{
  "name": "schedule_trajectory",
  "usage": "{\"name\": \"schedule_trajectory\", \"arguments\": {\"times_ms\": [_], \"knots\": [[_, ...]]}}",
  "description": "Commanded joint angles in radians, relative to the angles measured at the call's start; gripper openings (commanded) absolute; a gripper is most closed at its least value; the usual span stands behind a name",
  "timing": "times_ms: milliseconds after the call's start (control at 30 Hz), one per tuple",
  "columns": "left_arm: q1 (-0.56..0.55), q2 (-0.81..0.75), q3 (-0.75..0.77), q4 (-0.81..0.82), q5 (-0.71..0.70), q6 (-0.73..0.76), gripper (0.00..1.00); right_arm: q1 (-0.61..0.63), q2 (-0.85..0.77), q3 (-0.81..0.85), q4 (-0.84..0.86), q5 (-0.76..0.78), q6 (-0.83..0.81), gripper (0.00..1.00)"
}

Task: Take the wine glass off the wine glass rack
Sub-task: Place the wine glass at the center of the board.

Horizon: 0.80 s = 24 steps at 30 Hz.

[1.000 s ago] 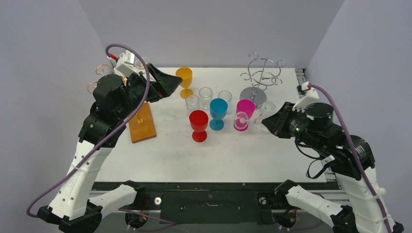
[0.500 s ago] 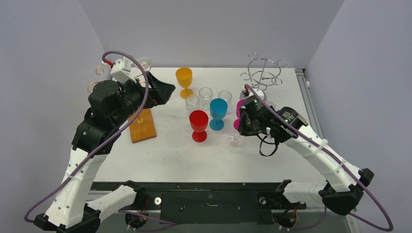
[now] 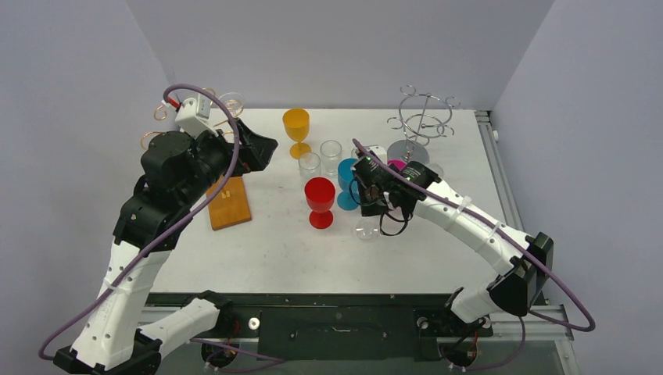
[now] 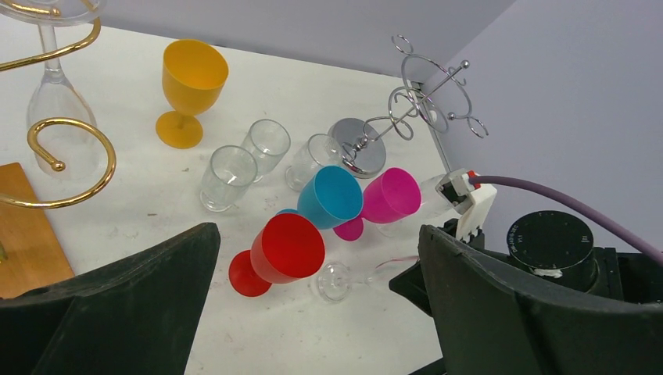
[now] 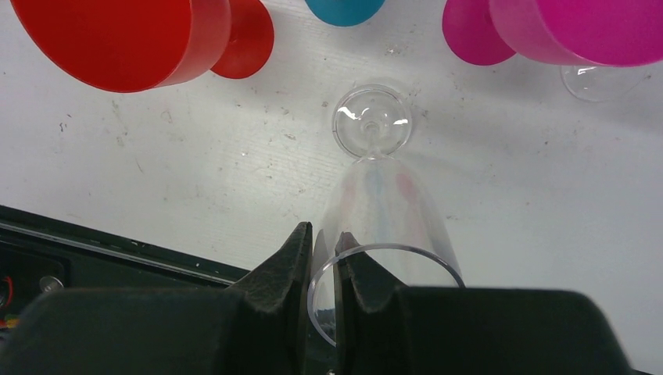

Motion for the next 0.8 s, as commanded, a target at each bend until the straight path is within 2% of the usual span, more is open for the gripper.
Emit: {"name": "schedule_trajectory", "arguments": {"times_ms": [0, 533, 767], "knots": [[0.008, -0.008, 0.033, 0.012, -0.009, 0.030, 0.96, 0.008, 0.019, 0.066, 0.038, -0.008, -0.027, 0.00], [0.020, 0.032, 0.024, 0.038, 0.014, 0.028, 0.96, 0.013, 0.126, 0.139, 0.004, -0.033, -0.075, 0.02], [0.027, 0.039, 0.010, 0.046, 0.044, 0.022, 0.96, 0.013, 0.140, 0.154, 0.002, -0.038, -0.087, 0.14]]}}
